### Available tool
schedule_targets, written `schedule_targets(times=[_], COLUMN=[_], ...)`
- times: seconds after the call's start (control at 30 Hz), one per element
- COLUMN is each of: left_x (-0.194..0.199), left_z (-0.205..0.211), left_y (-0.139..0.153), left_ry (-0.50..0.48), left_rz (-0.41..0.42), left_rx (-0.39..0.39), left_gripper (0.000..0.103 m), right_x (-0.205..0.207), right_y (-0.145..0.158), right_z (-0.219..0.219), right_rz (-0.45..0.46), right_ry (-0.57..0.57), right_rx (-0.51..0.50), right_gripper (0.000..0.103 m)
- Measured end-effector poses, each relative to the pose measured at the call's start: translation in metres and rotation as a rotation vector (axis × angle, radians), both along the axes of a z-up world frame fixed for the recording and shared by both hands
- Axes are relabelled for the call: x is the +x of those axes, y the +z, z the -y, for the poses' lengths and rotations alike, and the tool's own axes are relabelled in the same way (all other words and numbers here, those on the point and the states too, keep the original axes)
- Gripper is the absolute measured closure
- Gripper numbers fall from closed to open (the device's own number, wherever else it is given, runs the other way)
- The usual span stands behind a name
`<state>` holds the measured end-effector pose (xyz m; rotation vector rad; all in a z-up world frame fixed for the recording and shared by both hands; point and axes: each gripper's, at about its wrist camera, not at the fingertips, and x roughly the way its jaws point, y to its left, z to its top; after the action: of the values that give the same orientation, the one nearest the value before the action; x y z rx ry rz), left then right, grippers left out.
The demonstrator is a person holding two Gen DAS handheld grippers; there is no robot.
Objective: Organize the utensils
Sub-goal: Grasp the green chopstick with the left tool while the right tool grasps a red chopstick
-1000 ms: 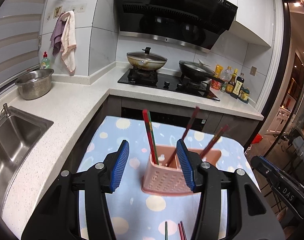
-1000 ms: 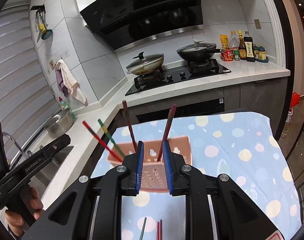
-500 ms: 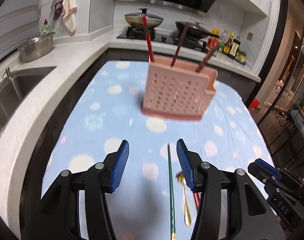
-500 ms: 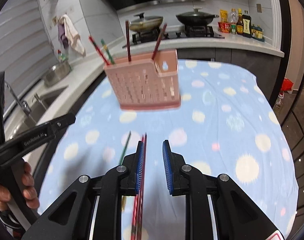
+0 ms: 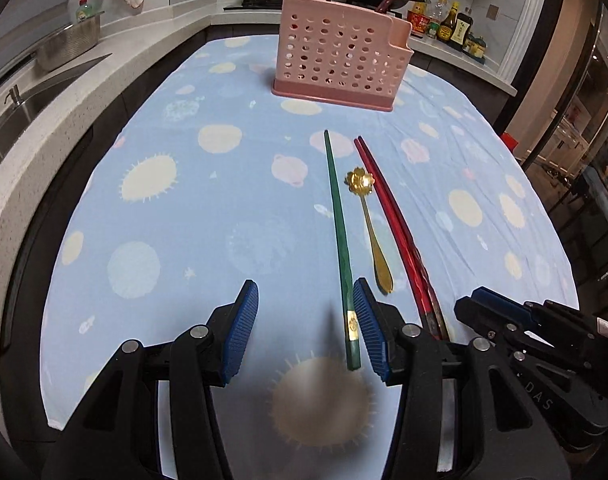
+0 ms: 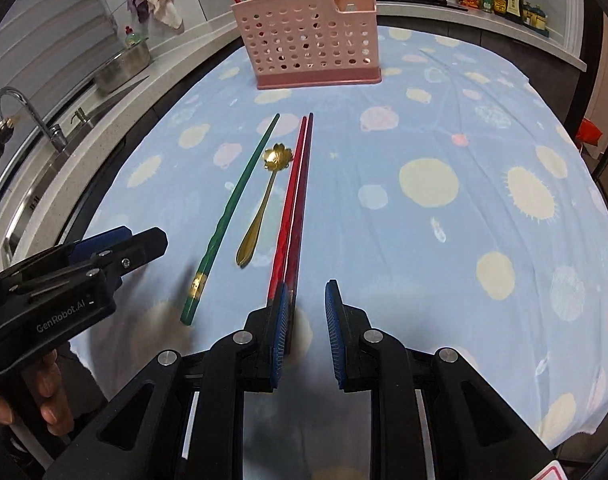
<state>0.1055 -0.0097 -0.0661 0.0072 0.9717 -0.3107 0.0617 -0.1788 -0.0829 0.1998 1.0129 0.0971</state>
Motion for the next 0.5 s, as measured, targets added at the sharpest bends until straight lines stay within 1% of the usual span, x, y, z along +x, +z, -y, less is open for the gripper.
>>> schedule_targets(times=[0.13, 0.5], left_x=[-0.0075, -0.0113], left_z=[0.0021, 0.0085], left_y=[-0.0053, -0.0094], left_ry=[-0.004, -0.027], left_rz=[-0.01, -0.023], left_rx=[0.002, 0.005], left_gripper=[0.056, 0.056], right_x=[-0.0017, -0.0005], right_y=[-0.0019, -0.0093], right_z=[-0.0042, -0.0093], right_rz=[-0.004, -0.026], right_ry=[0.013, 0.026], right_rx=[-0.007, -0.025], right_gripper=[0.083, 0.083])
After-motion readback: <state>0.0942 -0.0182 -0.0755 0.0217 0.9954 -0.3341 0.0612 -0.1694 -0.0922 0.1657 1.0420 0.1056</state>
